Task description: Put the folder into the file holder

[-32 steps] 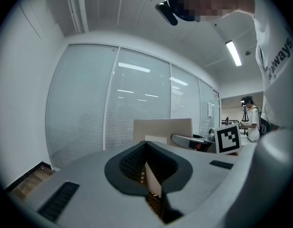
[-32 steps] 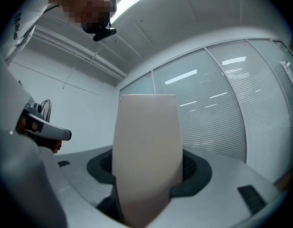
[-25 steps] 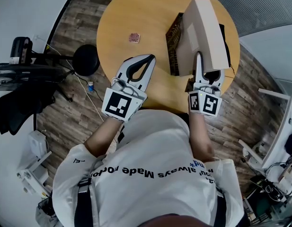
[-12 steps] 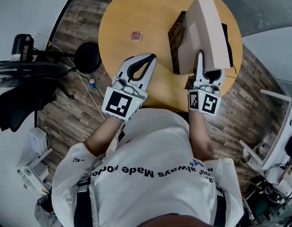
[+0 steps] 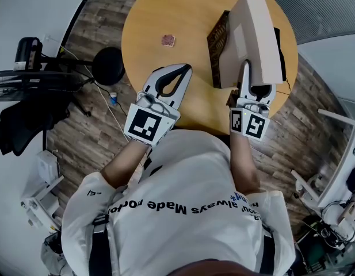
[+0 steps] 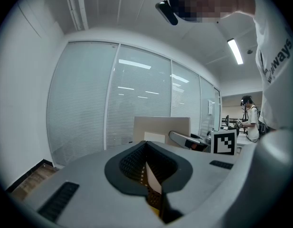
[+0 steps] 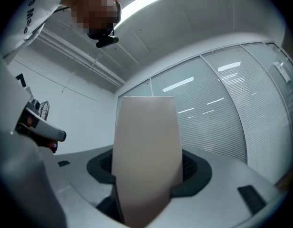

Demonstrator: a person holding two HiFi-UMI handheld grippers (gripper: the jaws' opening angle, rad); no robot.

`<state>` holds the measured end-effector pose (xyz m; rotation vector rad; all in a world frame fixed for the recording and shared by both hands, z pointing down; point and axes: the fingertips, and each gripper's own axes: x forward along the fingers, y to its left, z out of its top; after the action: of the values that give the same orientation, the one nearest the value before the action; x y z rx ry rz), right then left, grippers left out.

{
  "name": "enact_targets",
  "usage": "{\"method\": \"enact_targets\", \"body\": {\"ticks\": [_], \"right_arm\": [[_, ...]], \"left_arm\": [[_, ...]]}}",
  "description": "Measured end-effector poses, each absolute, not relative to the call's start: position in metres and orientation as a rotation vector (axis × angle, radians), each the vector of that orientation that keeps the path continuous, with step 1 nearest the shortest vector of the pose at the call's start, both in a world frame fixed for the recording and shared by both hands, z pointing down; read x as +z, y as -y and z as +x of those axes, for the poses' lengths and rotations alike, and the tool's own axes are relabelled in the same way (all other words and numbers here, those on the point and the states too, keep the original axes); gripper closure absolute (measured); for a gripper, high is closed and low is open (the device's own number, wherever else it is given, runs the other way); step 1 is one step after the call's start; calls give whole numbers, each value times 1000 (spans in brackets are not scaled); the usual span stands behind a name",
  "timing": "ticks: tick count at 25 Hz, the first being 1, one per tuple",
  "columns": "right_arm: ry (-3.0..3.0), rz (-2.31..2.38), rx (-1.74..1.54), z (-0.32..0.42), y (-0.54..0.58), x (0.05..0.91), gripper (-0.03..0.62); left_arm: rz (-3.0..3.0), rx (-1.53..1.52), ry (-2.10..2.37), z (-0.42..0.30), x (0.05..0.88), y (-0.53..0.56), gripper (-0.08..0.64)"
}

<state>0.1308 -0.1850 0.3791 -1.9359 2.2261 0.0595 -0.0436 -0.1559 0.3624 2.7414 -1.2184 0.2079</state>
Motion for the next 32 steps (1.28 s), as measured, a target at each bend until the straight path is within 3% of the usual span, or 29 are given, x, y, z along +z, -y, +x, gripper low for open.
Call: {"method": "enact_targets", "body": {"ticks": [32], "right_arm": [[-2281,-1902,107,127,186,394,302]], "left_arm": [[2724,203,1235,-45,365,156,535]]}}
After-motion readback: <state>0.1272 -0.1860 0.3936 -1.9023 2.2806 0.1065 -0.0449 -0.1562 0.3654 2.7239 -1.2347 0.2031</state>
